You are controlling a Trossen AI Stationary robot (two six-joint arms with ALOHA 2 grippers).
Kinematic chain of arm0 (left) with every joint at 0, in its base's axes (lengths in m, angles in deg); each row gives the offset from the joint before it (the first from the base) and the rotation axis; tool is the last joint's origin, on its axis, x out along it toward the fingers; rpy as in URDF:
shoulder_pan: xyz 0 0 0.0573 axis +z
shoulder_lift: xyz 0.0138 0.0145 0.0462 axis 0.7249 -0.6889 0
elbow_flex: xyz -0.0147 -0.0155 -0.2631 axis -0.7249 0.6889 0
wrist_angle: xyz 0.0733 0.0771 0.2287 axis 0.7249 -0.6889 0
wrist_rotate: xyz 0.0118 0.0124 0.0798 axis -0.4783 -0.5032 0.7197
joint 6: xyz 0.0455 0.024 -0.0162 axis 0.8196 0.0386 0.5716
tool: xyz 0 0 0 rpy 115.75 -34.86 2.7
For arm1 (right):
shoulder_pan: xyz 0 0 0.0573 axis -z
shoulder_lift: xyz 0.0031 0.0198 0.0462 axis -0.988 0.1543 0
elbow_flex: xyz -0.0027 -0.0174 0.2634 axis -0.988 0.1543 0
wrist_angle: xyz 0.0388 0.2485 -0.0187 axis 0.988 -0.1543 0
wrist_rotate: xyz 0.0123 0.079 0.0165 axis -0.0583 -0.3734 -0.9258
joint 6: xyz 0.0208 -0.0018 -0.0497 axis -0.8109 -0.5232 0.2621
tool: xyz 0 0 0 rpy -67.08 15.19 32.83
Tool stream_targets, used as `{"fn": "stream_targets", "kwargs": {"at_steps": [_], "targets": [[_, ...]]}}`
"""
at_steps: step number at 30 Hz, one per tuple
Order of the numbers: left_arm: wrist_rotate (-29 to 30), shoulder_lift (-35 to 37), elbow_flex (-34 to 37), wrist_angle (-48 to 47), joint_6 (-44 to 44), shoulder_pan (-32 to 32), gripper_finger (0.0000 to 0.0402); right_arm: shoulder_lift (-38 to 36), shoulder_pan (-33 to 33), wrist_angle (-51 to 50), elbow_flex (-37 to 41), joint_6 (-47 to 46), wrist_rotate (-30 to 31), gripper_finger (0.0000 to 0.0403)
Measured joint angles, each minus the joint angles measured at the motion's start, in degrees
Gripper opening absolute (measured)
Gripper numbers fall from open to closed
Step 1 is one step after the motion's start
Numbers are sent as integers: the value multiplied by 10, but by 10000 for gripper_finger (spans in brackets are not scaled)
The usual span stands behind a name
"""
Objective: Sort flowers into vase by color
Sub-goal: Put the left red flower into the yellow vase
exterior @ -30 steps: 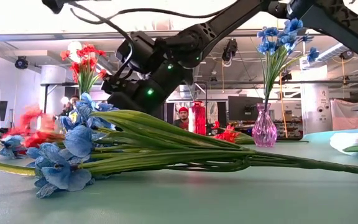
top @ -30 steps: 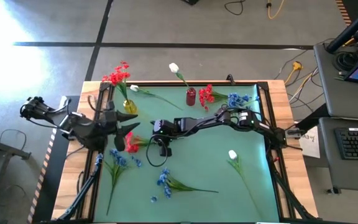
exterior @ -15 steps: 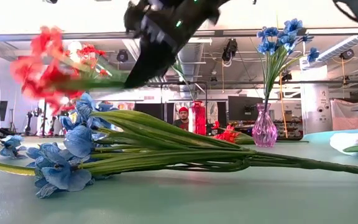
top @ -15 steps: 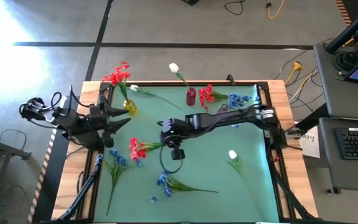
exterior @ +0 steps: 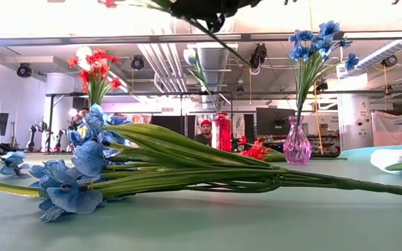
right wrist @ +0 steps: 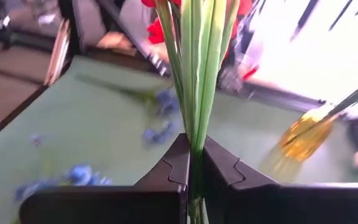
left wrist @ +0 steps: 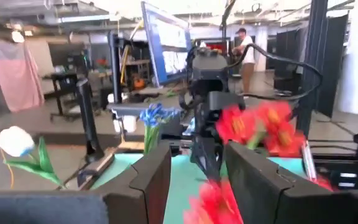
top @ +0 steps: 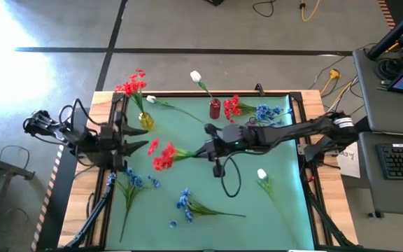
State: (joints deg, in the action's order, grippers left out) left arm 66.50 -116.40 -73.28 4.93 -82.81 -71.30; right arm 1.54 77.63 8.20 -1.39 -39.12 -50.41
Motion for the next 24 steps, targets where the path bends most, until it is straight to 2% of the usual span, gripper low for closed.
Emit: {"fn": "stream_targets", "kwargs": {"at_steps": [8, 13, 17, 24], "targets": [[0, -3, 64, 81, 13, 1, 139, -39, 0, 181, 65, 15, -2, 13], [-17, -21, 116, 193, 12, 1, 140, -34, 0, 267, 70, 14, -1, 13], [-53, -73, 160, 332, 25, 1, 149, -5, 0, 296, 52, 16, -1, 13], [-42, -167, 170, 461, 37, 11, 198, 57, 0, 299, -7, 22, -1, 13]]}}
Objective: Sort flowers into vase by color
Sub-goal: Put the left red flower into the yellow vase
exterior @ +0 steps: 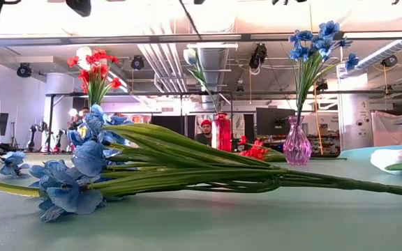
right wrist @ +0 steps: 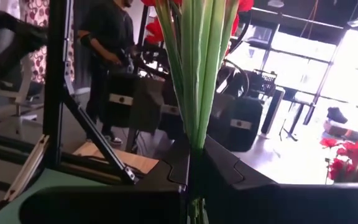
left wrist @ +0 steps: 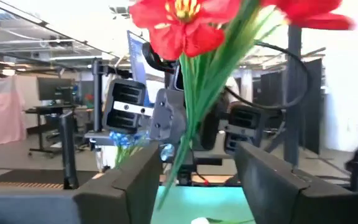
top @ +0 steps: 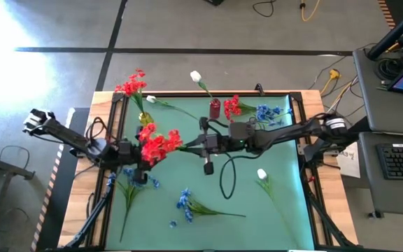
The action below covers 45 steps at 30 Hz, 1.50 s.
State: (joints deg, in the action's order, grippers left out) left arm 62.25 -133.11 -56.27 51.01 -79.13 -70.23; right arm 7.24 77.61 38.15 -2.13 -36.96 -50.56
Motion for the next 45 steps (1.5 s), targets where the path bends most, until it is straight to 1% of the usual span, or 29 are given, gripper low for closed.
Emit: {"fn": "stream_targets", "kwargs": {"at_steps": [4, 8, 12, 15, 17, 20, 24, 28, 30, 33, 35, 37, 38, 41, 42, 44, 45], "targets": [[2, -35, -23, 5, 8, 6, 224, 25, 0, -3, -23, 0, -4, 13], [2, -73, -50, 4, 32, 9, 237, 48, 0, -3, -44, -2, -5, 13], [3, -102, -76, 4, 65, 10, 235, 60, 0, -8, -53, 4, -5, 13], [3, -117, -92, 6, 74, 12, 221, 60, 0, -6, -53, 4, -5, 13], [4, -123, -97, 3, 77, 12, 202, 60, 0, -6, -53, 4, -5, 14], [4, -126, -99, 4, 77, 14, 158, 60, 0, -7, -53, -2, -5, 27], [4, -125, -100, 4, 75, 16, 87, 60, 0, -8, -53, -3, -5, 61], [6, -122, -100, 4, 75, 17, 20, 60, 0, -10, -53, -27, -2, 102], [23, -118, -100, 3, 75, 17, 7, 60, 0, -14, -53, -32, 0, 123], [72, -103, -100, -9, 81, 17, 12, 54, 0, -37, -52, -33, 7, 149], [108, -84, -100, -29, 92, 17, 13, 43, 1, -62, -52, -33, 35, 164], [164, -56, -103, -58, 115, 17, 10, 28, 0, -90, -52, -33, 76, 175], [207, -41, -110, -82, 126, 17, 7, 20, 0, -107, -52, -35, 97, 180], [357, 2, -141, -194, 141, 30, 2, -1, 0, -155, -52, -53, 141, 191], [396, 15, -155, -241, 135, 39, 2, -7, 1, -168, -52, -59, 148, 193], [434, 44, -184, -355, 89, 61, 1, -19, 2, -192, -52, -65, 152, 196], [429, 59, -200, -413, 47, 77, 1, -23, 2, -196, -52, -67, 152, 196]]}}
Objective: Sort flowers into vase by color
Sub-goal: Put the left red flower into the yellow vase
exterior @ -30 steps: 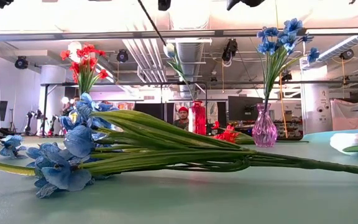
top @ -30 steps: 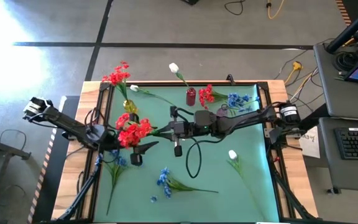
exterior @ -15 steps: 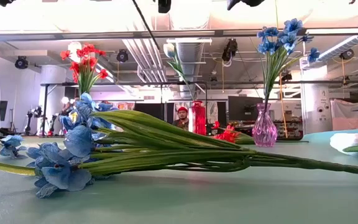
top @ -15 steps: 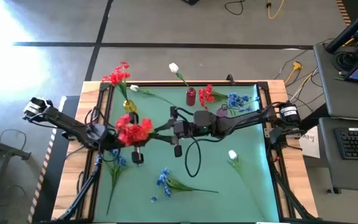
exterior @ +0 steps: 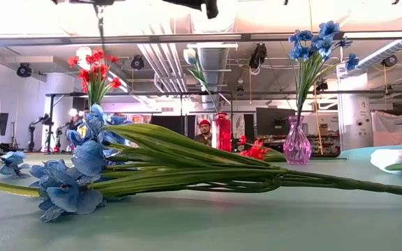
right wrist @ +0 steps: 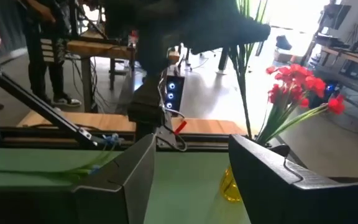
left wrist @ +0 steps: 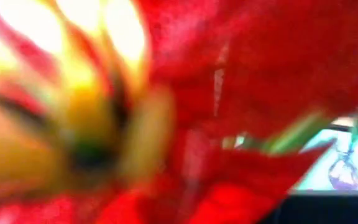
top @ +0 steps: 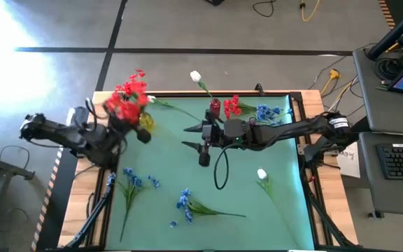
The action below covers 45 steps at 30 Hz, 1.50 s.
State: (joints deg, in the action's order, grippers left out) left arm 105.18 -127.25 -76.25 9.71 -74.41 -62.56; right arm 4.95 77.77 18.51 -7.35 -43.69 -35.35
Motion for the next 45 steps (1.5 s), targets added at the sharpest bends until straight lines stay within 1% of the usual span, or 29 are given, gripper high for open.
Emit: {"fn": "stream_targets", "kwargs": {"at_steps": [1, 4, 6, 8, 12, 14, 15, 17, 21, 26, 35, 41, 45], "targets": [[-18, 13, -17, -62, -48, 20, 1, -3, 0, -5, 0, 0, 0, 196], [-116, 40, -63, -232, -197, 108, 1, -5, 0, -9, 0, 0, -1, 194], [-169, 45, -83, -297, -251, 178, 0, -5, 0, -10, 0, 3, -1, 194], [-227, 44, -86, -309, -268, 246, 0, -5, 0, -9, 0, 3, -1, 195], [-376, 17, -73, -271, -257, 372, 0, -5, 0, -10, 0, 4, -1, 196], [-418, -4, -68, -267, -252, 421, 0, -5, 0, -12, 0, 4, -1, 196], [-428, -15, -68, -271, -252, 441, 0, -5, 0, -15, 0, 4, -1, 196], [-443, -29, -67, -276, -252, 462, 0, -5, 0, -24, 0, 2, -1, 196], [-450, -35, -67, -282, -235, 463, 0, -4, 0, -31, 0, 0, -1, 196], [-388, -23, -67, -301, -225, 464, 0, -3, 0, -34, 1, 4, -1, 196], [-382, -31, -60, -300, -222, 467, 0, -3, 0, -34, 1, 5, -1, 196], [-381, -45, -47, -260, -238, 467, 0, -2, 0, -34, 1, 4, -1, 196], [-367, -45, -36, -259, -250, 467, 0, -2, 0, -38, 1, 1, -1, 196]]}}
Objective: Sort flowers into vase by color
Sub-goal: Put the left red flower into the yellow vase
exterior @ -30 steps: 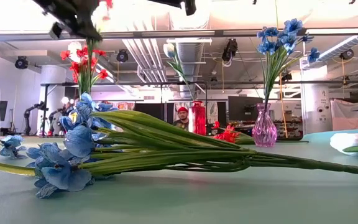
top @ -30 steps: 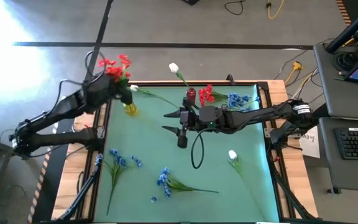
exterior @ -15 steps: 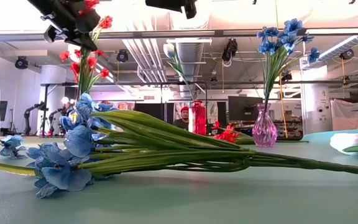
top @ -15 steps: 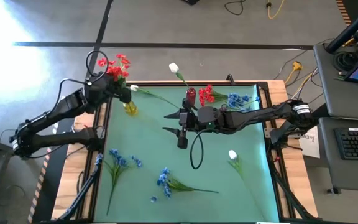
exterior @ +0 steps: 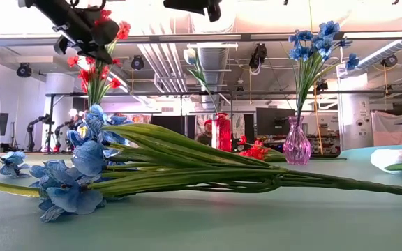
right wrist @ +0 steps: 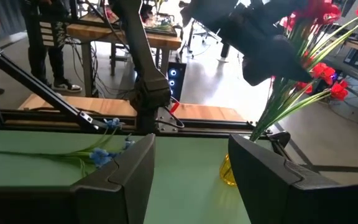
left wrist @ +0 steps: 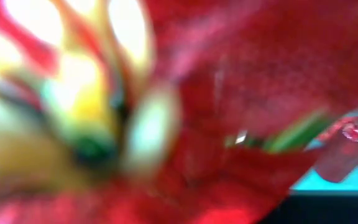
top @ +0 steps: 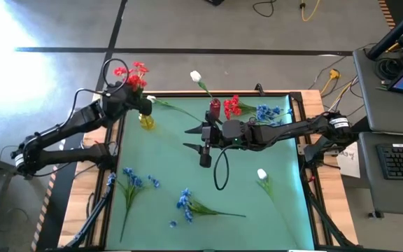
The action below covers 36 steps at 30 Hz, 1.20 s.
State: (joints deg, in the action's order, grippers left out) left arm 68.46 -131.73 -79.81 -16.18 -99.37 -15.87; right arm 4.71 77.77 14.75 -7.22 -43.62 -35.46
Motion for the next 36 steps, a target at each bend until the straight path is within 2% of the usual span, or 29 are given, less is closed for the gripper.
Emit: {"fn": "stream_targets", "kwargs": {"at_steps": [6, 8, 19, 24, 28, 36], "targets": [[6, 13, 26, 6, -24, 0, 2, 0, 0, 0, 0, 0, 0, 196], [4, 19, 29, 7, -24, 0, 13, 0, 0, 0, 0, 0, 0, 196], [-5, 51, 24, -22, -38, -1, 155, 0, 0, -2, 0, 0, 0, 196], [-5, 69, 24, -65, -56, -2, 211, 0, 0, -12, 0, 0, 0, 196], [-8, 78, 24, -100, -71, -2, 240, 0, 0, -14, 0, 0, 0, 196], [-88, 80, 23, -130, -82, -2, 263, 0, 0, -14, 0, 0, 0, 196]]}}
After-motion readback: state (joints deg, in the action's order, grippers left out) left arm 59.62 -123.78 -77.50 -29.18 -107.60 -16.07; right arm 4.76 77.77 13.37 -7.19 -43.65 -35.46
